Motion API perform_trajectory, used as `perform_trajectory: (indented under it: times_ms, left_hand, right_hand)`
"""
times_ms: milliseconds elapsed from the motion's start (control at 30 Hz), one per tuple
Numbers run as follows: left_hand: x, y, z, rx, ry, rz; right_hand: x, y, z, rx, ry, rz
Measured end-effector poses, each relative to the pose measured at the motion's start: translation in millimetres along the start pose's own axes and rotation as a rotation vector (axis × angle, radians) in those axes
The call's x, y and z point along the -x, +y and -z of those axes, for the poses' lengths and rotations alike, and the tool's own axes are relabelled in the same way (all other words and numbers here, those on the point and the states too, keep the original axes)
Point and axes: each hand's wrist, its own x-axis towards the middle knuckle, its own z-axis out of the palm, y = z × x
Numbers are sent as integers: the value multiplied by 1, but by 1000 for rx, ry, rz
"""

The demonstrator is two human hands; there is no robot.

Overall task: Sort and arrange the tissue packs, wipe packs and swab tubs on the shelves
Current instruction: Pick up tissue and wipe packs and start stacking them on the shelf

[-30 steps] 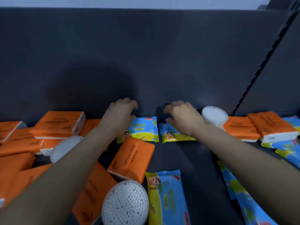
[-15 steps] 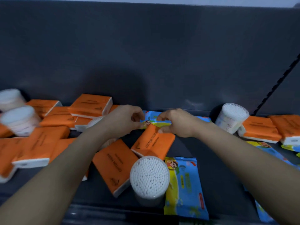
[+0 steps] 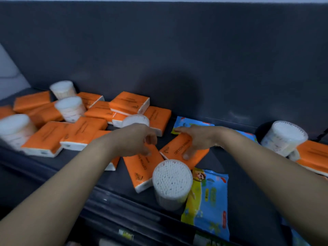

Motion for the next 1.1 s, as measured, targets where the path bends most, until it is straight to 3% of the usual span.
perform_trajectory:
  times_ms: [100, 167, 300, 500, 667, 900, 1100]
  left_hand:
    - [8, -3, -7, -100, -100, 269]
    - [12, -10, -15, -63, -52, 403]
    - [19, -11, -25, 41, 57, 492]
    - [24, 1, -29, 119, -9, 537]
    - [23, -3, -35, 285, 60, 518]
    - [26, -4, -34, 405, 19, 425]
    - [29, -15, -42, 507, 124, 330]
  right_hand:
    - [-5, 2, -2, -34, 23, 15]
    - [-7, 4, -3, -55, 57, 43]
    - [-7, 7, -3, -62, 131, 95]
    - [0, 12, -2, -240, 186, 192]
    - [9, 18, -5, -444, 313, 209]
    - [29, 10, -10, -409, 586, 174]
    - [39, -11, -21, -357, 734, 51]
